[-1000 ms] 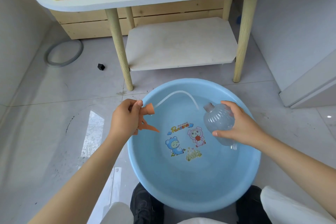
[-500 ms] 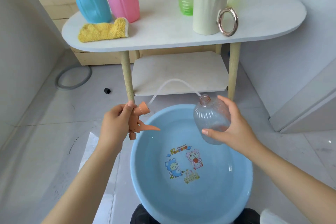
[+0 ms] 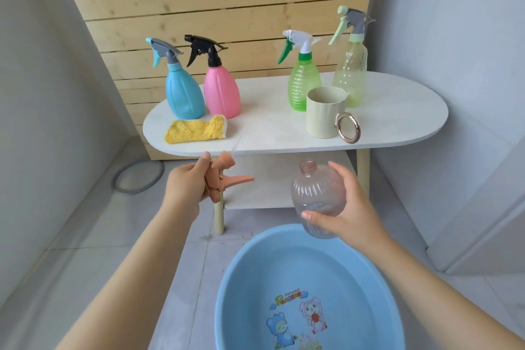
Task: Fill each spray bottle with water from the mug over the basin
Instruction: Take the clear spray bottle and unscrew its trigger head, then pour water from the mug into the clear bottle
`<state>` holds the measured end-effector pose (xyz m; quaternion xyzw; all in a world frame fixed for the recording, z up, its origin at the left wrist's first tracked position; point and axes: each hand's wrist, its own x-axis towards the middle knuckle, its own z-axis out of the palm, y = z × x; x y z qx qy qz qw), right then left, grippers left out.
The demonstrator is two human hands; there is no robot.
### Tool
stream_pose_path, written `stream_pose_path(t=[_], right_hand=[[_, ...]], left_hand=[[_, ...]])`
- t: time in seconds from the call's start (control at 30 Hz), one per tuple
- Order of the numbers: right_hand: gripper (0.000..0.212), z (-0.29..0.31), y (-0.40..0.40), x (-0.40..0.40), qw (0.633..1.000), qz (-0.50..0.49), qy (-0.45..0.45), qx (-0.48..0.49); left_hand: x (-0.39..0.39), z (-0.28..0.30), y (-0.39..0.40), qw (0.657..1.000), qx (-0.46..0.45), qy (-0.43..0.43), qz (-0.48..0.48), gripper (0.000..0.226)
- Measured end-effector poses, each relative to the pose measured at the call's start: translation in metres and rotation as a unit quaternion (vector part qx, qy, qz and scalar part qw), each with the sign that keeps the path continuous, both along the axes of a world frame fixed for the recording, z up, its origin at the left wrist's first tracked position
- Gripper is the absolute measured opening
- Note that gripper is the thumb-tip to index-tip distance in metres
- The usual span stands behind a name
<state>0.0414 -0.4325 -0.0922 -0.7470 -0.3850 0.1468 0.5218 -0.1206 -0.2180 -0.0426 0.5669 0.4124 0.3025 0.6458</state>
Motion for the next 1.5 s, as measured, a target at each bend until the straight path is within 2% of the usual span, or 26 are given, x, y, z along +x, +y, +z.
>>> stream_pose_path(t=[0.13,0.3,0.43,0.53,0.6,0.7,0.77,0.93,1.03,1.17,1.23,1.37,1.5], right_hand=[[0.096,0.006,0.009,0.002,1.000,-0.006,0.002,0.002],[0.096,0.000,0.020,0.008,1.000,-0.007,0.002,-0.004],[0.098,-0.005,0.024,0.008,1.000,-0.002,0.009,-0.006],[0.098,-0.005,0.024,0.009,1.000,0.002,0.006,-0.013],[0.098,-0.005,0.023,0.010,1.000,0.002,0.004,-0.015],[0.098,-0.006,0.022,0.010,1.000,-0.002,0.007,-0.015],[0.098,-0.007,0.022,0.010,1.000,-0.003,0.008,-0.016],[0.098,-0.010,0.022,0.009,1.000,-0.004,0.010,-0.020],[0.098,-0.010,0.020,0.010,1.000,-0.009,0.022,-0.007],[0.105,-0.010,0.016,0.014,0.998,-0.009,0.056,0.009],[0.107,-0.009,0.013,0.013,0.997,-0.002,0.080,0.014],[0.100,-0.006,0.010,0.013,0.994,0.013,0.112,0.007],[0.078,-0.001,0.009,0.010,0.984,0.031,0.178,0.001]], left_hand=[[0.038,0.012,0.024,0.998,-0.051,-0.028,-0.007,0.042],[0.089,0.017,0.048,0.997,-0.075,0.008,-0.030,0.043],[0.112,0.028,0.035,0.995,-0.092,0.025,-0.001,0.022],[0.119,0.019,0.038,0.996,0.028,0.087,-0.016,0.031],[0.126,0.012,0.042,0.993,0.068,0.099,-0.007,0.031],[0.134,0.012,0.040,0.994,0.051,0.098,-0.019,0.012],[0.134,0.011,0.035,0.996,0.030,0.081,-0.023,0.010],[0.123,0.009,0.015,0.992,0.097,0.066,-0.034,0.025],[0.108,0.007,0.000,0.980,0.183,0.074,-0.037,0.008],[0.082,0.006,-0.042,0.967,0.230,0.081,-0.072,0.038],[0.072,0.006,-0.062,0.971,0.187,0.087,-0.122,0.036],[0.065,-0.003,-0.078,0.961,0.045,0.027,-0.271,0.040],[0.063,-0.014,-0.075,0.944,0.011,0.023,-0.328,0.048]])
